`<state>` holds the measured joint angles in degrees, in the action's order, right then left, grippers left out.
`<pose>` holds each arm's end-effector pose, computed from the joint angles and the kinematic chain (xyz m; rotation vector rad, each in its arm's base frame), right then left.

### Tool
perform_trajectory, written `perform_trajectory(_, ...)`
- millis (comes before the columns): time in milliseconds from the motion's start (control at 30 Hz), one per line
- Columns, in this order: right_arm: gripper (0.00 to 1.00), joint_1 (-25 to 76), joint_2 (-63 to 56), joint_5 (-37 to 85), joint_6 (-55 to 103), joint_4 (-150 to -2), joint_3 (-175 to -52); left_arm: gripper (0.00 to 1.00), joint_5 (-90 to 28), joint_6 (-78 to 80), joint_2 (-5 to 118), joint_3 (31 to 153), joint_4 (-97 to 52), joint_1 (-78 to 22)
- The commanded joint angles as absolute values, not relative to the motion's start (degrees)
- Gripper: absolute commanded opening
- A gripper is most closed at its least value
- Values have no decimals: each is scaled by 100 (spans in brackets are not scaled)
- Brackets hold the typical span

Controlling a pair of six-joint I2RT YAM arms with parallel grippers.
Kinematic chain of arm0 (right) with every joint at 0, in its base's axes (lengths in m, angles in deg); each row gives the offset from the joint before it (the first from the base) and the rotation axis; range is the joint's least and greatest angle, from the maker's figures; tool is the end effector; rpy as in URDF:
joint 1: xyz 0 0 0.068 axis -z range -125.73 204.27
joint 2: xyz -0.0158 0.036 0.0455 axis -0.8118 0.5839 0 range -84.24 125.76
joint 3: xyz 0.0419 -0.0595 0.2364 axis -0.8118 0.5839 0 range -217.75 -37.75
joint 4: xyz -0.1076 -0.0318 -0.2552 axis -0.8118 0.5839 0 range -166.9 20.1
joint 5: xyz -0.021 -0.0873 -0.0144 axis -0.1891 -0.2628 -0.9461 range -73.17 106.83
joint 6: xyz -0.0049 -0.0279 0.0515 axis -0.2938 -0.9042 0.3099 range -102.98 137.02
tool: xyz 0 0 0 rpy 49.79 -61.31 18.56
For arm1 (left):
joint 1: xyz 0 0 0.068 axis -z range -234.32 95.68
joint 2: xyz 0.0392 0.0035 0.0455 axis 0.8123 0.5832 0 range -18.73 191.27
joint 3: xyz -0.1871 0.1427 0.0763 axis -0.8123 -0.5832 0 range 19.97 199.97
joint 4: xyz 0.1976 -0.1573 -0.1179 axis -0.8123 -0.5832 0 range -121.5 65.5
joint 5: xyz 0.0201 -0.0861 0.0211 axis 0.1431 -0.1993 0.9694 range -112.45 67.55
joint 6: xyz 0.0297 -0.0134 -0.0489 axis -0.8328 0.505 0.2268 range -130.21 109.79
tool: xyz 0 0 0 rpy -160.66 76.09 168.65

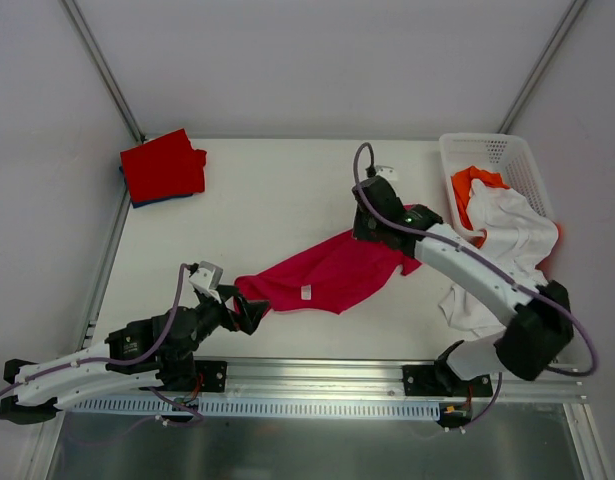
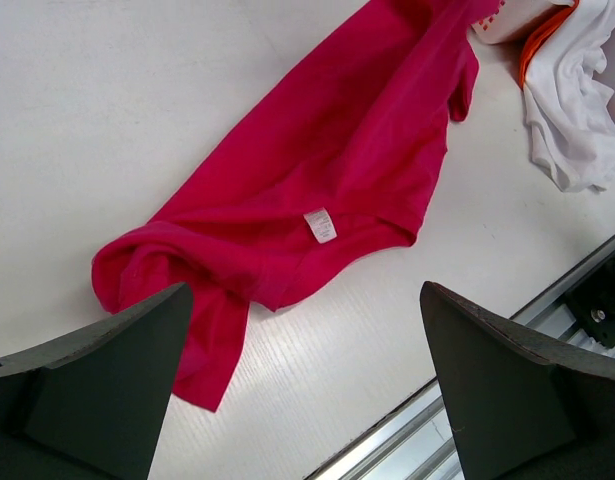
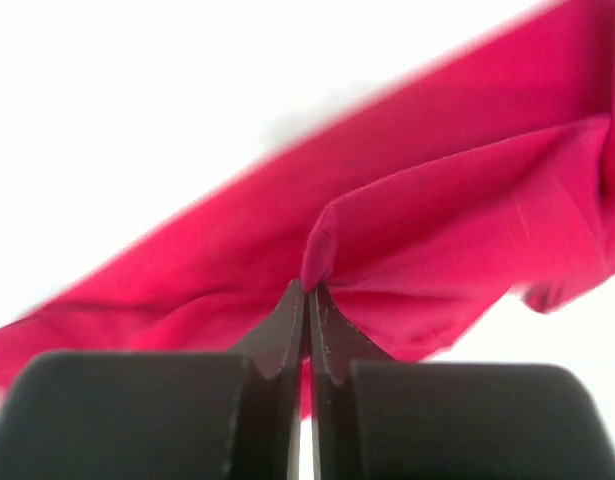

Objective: Fold and stack the t-shirts
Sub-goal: Flatten the tshirt out

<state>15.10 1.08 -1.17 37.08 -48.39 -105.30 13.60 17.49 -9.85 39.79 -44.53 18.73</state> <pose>0.2789 0.2102 0.2443 -0.2408 2.3205 0.1410 0.0647 -0.1261 0.2419 0.2194 1.7454 -0.7614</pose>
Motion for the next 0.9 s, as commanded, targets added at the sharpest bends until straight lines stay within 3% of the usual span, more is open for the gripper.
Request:
perform_trajectory(0, 1, 1069, -1031, -777, 3496, -4184, -11140, 99, 1428, 1827, -924, 3993, -4331, 1863)
perform_trajectory(100, 1, 638, -1891, -1006, 3487, -3990, -11245, 99, 1428, 1827, -898, 3993, -4331, 1863)
perform_trajectory(300, 1, -65, -2526, -972, 3846, -3998, -10868, 99, 1455, 1730, -547, 4177, -4278, 1863)
perform_trajectory(633, 1, -1287, -2527, -1639, 4576, -4034, -10191, 99, 964, 1589, 262, 4898, -3804, 1863)
perform_trajectory(867, 0, -1498, -2317, -1710, 4814, -4253, -10032, 97, -327, 1598, 623, 4863, -3321, 1863)
